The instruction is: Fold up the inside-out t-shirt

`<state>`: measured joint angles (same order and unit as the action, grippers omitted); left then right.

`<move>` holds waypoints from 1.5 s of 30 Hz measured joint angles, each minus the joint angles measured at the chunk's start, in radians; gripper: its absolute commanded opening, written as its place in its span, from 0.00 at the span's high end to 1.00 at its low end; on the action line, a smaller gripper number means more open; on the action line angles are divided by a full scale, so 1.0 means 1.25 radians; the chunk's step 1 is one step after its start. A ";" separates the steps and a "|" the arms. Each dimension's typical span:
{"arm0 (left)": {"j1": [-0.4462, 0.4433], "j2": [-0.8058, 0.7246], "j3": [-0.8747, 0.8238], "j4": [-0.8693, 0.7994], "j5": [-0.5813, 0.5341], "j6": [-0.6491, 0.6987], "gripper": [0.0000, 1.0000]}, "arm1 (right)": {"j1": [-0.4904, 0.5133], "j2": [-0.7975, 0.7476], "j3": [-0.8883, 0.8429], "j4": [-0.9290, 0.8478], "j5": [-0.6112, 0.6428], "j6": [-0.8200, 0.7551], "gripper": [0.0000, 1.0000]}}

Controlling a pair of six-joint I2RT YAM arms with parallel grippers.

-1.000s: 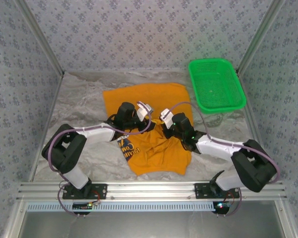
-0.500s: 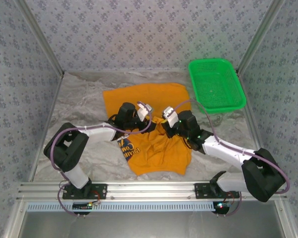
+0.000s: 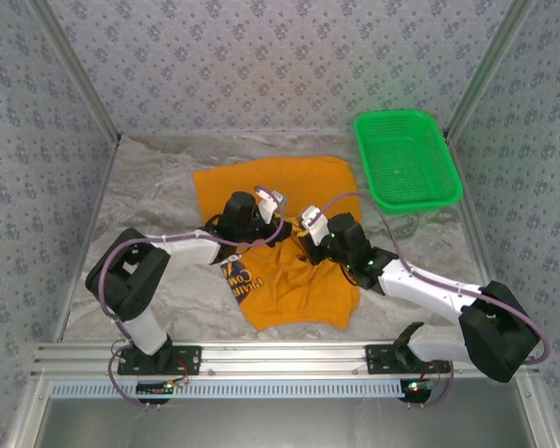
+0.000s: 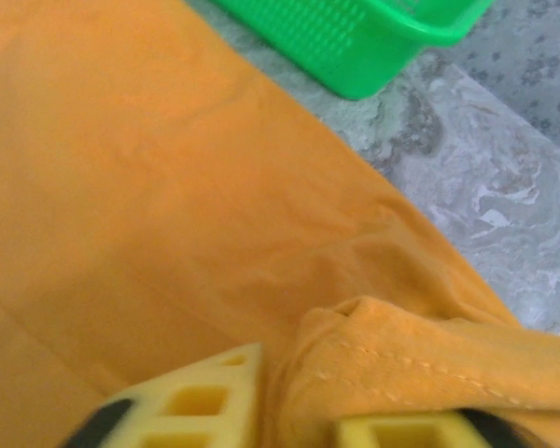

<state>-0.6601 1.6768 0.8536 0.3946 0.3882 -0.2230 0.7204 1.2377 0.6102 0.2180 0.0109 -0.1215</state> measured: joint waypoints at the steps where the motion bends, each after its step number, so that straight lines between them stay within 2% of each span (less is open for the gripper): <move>1: 0.001 -0.004 0.026 -0.054 -0.002 0.000 0.95 | -0.005 0.000 0.000 -0.007 0.021 -0.001 1.00; 4: 0.005 -0.021 0.100 -0.186 0.018 0.007 1.00 | -0.021 0.004 -0.001 -0.010 0.064 -0.022 0.99; 8: 0.006 -0.054 0.157 -0.338 0.088 0.010 1.00 | -0.032 0.048 0.002 0.001 0.085 -0.086 0.90; 12: 0.006 -0.056 0.179 -0.460 0.172 -0.019 1.00 | -0.032 0.110 0.011 0.011 0.088 -0.166 0.75; 15: 0.010 -0.062 0.169 -0.484 0.232 -0.085 0.99 | -0.032 0.112 0.011 0.011 0.073 -0.229 0.65; 17: 0.011 -0.081 0.154 -0.490 0.261 -0.125 0.98 | -0.033 0.084 0.011 -0.008 0.030 -0.282 0.64; 23: 0.020 -0.142 0.147 -0.525 0.308 -0.179 0.97 | -0.026 -0.119 0.029 -0.200 -0.178 -0.582 0.64; 26: 0.021 -0.145 0.142 -0.522 0.330 -0.197 0.96 | -0.001 -0.145 0.081 -0.321 -0.224 -0.717 0.64; 31: 0.021 -0.145 0.114 -0.522 0.350 -0.214 0.96 | 0.079 -0.134 0.103 -0.434 -0.203 -0.863 0.67; 35: 0.024 -0.145 0.097 -0.499 0.363 -0.237 0.96 | 0.134 -0.045 0.103 -0.440 -0.085 -0.915 0.65; 38: 0.025 -0.145 0.087 -0.483 0.370 -0.249 0.95 | 0.128 0.024 0.103 -0.426 -0.005 -0.918 0.64; 40: 0.025 -0.145 0.081 -0.478 0.370 -0.255 0.96 | 0.112 0.045 0.103 -0.423 0.009 -0.918 0.64; 45: 0.025 -0.145 0.069 -0.461 0.372 -0.263 0.95 | 0.072 0.045 0.132 -0.448 -0.041 -0.920 0.64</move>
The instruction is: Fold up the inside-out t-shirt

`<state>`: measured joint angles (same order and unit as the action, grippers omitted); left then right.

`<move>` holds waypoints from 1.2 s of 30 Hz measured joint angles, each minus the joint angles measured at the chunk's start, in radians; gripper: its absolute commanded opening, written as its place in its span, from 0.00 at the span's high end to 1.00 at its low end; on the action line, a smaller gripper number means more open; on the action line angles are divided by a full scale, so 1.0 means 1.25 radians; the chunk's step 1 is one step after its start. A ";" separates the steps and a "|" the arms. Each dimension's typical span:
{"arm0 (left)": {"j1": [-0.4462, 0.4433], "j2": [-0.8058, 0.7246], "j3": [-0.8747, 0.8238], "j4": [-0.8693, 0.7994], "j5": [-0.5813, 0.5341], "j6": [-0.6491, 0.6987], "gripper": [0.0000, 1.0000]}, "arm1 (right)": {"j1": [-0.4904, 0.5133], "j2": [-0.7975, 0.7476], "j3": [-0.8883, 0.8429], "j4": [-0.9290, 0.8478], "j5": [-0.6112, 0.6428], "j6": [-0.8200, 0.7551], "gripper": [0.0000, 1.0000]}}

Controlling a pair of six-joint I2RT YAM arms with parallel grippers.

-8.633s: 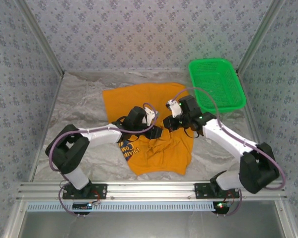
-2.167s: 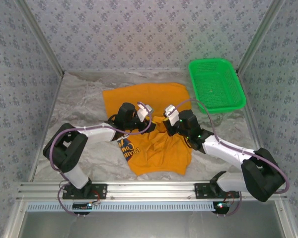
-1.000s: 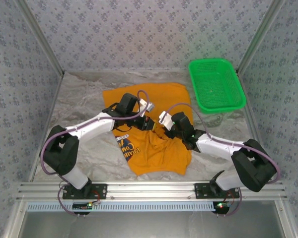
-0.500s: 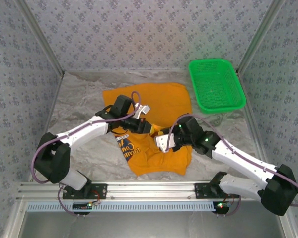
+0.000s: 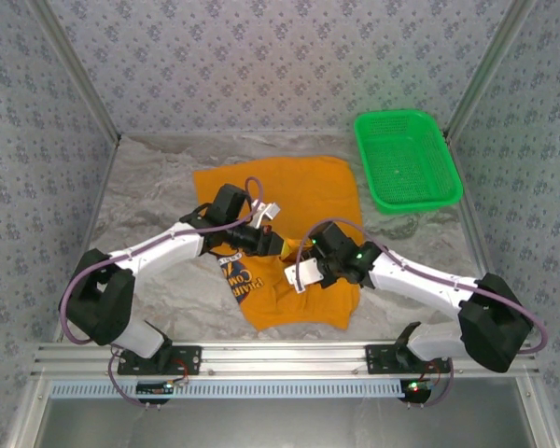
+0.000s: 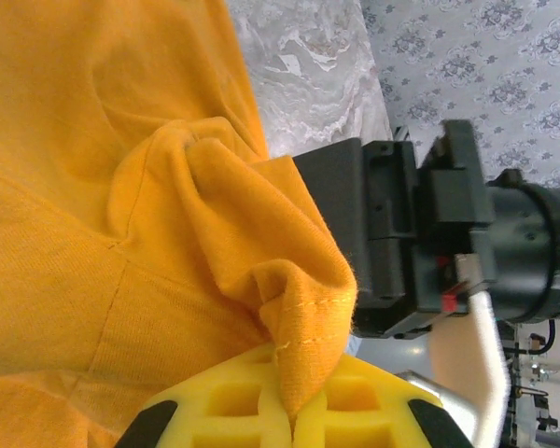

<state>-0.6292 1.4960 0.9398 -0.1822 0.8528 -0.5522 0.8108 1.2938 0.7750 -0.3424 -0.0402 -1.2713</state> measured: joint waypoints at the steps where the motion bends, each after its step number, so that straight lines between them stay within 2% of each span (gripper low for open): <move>1: 0.000 0.000 -0.001 0.002 0.000 -0.003 0.96 | -0.009 -0.001 0.012 -0.010 -0.020 -0.002 0.64; 5: -0.005 0.000 -0.008 0.022 0.000 -0.018 0.96 | -0.035 -0.003 0.051 -0.029 -0.078 -0.004 0.68; 8: -0.011 0.000 -0.009 0.036 0.000 -0.030 0.95 | -0.033 0.003 0.048 0.004 -0.064 -0.023 0.75; 12: -0.012 0.000 -0.009 0.058 0.000 -0.047 0.95 | -0.023 0.049 0.008 0.090 -0.013 -0.061 0.64; 16: -0.012 0.000 -0.009 0.066 0.000 -0.057 0.95 | -0.020 0.101 0.017 0.070 0.005 -0.078 0.52; 20: -0.014 0.000 -0.011 0.073 0.000 -0.066 0.95 | -0.016 0.130 0.055 0.017 0.009 -0.082 0.50; 21: -0.015 0.000 -0.011 0.077 -0.001 -0.067 0.95 | -0.016 0.135 0.059 0.013 0.009 -0.082 0.51; 24: -0.015 0.000 -0.013 0.089 0.000 -0.072 0.94 | -0.014 0.143 0.060 0.001 0.008 -0.083 0.64; 26: -0.015 0.000 -0.025 0.106 -0.001 -0.074 0.94 | -0.007 0.161 0.061 0.000 0.002 -0.081 0.80; 28: -0.015 0.000 -0.037 0.109 -0.001 -0.075 0.94 | 0.004 0.179 0.061 -0.009 -0.006 -0.079 1.00; 32: -0.005 0.000 -0.042 0.107 -0.007 -0.073 0.94 | 0.011 0.155 0.054 -0.013 -0.044 -0.076 1.00; 36: 0.033 0.000 -0.040 0.083 -0.034 -0.040 0.94 | -0.002 0.020 0.016 0.022 -0.086 -0.079 1.00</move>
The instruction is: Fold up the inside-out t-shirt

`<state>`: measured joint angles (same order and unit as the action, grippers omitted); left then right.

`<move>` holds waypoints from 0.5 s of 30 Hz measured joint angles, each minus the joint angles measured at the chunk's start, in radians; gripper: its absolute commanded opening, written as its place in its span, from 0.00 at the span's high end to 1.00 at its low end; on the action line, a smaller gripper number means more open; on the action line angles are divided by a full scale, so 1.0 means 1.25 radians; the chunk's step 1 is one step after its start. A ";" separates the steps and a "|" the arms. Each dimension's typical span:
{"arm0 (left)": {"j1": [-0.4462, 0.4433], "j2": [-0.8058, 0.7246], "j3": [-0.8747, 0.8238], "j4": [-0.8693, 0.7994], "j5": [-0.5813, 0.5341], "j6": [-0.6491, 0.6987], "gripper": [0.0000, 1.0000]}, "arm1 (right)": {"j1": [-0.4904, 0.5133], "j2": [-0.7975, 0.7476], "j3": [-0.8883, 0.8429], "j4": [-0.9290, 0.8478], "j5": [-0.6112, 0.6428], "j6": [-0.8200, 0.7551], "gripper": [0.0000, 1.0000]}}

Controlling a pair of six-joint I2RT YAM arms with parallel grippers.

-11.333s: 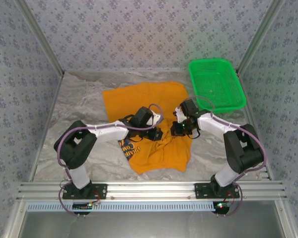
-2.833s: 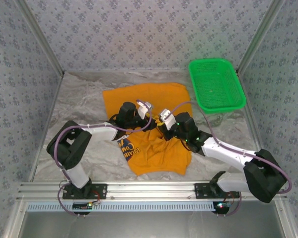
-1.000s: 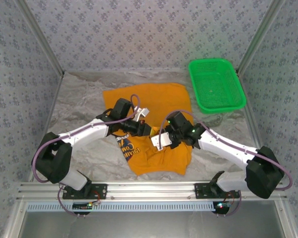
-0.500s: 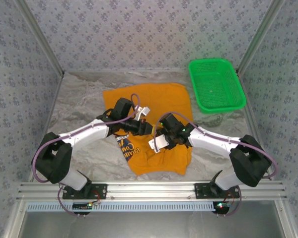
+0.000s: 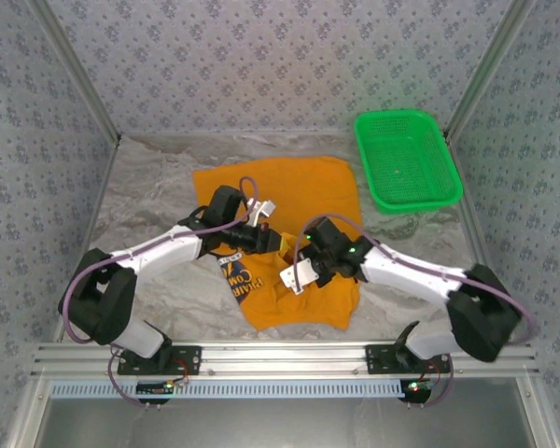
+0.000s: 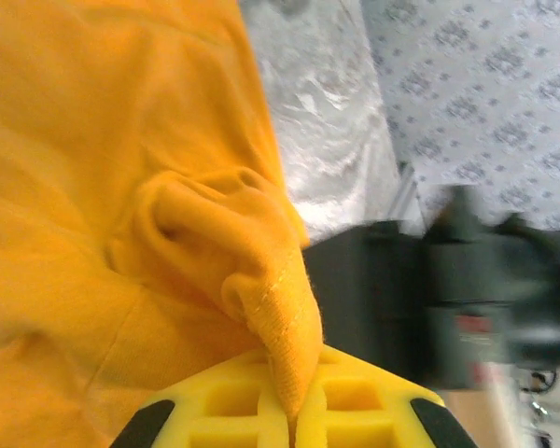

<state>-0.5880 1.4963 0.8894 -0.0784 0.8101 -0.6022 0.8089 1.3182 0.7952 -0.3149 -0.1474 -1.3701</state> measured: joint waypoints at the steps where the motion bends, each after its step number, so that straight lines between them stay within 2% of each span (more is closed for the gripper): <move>1: 0.007 0.001 0.003 -0.013 -0.011 0.011 0.94 | 0.000 -0.035 -0.011 0.016 -0.001 -0.003 1.00; 5: 0.035 0.031 0.029 -0.057 -0.052 0.064 0.94 | 0.058 -0.182 -0.076 0.076 0.007 -0.038 1.00; 9: 0.040 0.067 0.032 -0.067 -0.066 0.090 0.92 | 0.150 -0.245 -0.114 0.038 -0.013 -0.048 1.00; 10: 0.040 0.068 0.025 -0.064 -0.063 0.091 0.91 | 0.156 -0.245 -0.114 0.024 -0.023 -0.039 0.95; 12: 0.039 0.065 -0.005 -0.042 -0.042 0.085 0.91 | 0.139 -0.235 -0.109 0.000 -0.041 0.019 0.64; 13: 0.039 0.065 -0.026 -0.024 -0.031 0.075 0.91 | 0.126 -0.224 -0.104 -0.005 -0.043 0.056 0.53; 15: 0.035 0.061 -0.091 0.016 -0.010 0.042 0.90 | 0.101 -0.181 -0.081 0.007 -0.031 0.175 0.48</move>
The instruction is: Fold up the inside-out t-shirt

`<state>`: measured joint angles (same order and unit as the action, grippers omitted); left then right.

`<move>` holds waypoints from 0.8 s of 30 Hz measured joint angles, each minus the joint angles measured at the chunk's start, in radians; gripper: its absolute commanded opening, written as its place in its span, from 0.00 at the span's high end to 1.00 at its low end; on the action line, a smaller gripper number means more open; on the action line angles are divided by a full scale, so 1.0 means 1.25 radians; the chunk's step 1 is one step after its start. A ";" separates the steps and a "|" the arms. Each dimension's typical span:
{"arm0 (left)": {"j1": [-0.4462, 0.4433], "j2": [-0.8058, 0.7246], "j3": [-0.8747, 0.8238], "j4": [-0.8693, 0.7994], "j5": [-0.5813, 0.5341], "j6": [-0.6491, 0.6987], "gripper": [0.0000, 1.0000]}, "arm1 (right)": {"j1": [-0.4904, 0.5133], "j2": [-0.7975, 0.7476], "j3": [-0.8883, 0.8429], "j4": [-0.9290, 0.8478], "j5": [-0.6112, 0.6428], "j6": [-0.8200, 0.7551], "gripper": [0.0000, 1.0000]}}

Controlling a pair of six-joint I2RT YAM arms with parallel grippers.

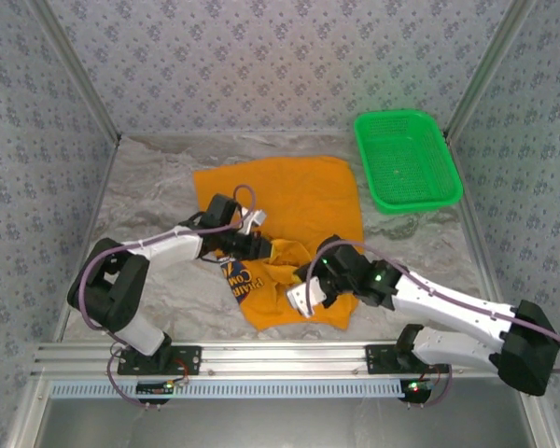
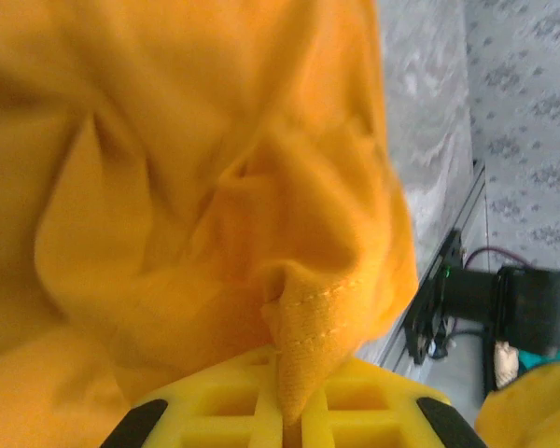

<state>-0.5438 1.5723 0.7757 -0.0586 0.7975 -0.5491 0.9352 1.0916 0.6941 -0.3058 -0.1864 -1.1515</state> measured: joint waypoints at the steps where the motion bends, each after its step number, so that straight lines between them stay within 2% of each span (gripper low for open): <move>1: -0.002 -0.004 -0.027 0.008 0.006 -0.015 0.90 | -0.005 0.024 0.012 0.025 0.020 0.070 0.49; 3: -0.006 -0.009 -0.076 0.012 0.014 -0.041 0.90 | 0.003 0.075 0.029 0.110 0.091 0.247 0.49; 6: -0.009 -0.010 -0.094 0.020 0.023 -0.075 0.90 | 0.030 0.151 0.038 0.211 0.218 0.518 0.62; 8: -0.009 -0.012 -0.094 0.051 0.034 -0.097 0.90 | 0.040 0.192 0.038 0.246 0.278 0.684 0.64; 10: -0.009 -0.017 -0.090 0.072 0.045 -0.120 0.90 | 0.045 0.218 0.033 0.265 0.316 0.826 0.60; 12: -0.009 -0.021 -0.075 0.081 0.060 -0.137 0.90 | 0.052 0.226 0.017 0.279 0.350 0.938 0.50; 14: -0.009 -0.022 -0.052 0.084 0.075 -0.148 0.90 | 0.064 0.227 -0.003 0.294 0.378 0.995 0.45; 18: -0.009 -0.027 -0.008 0.085 0.100 -0.158 0.90 | 0.074 0.241 -0.030 0.314 0.422 1.032 0.44; 24: -0.013 -0.047 0.009 0.058 0.123 -0.156 0.91 | 0.001 0.305 -0.023 0.375 0.472 1.039 0.45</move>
<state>-0.5594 1.5135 0.7868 0.0143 0.9508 -0.7437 0.9367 1.4727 0.6647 0.1631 0.4034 0.1478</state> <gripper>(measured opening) 0.097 0.554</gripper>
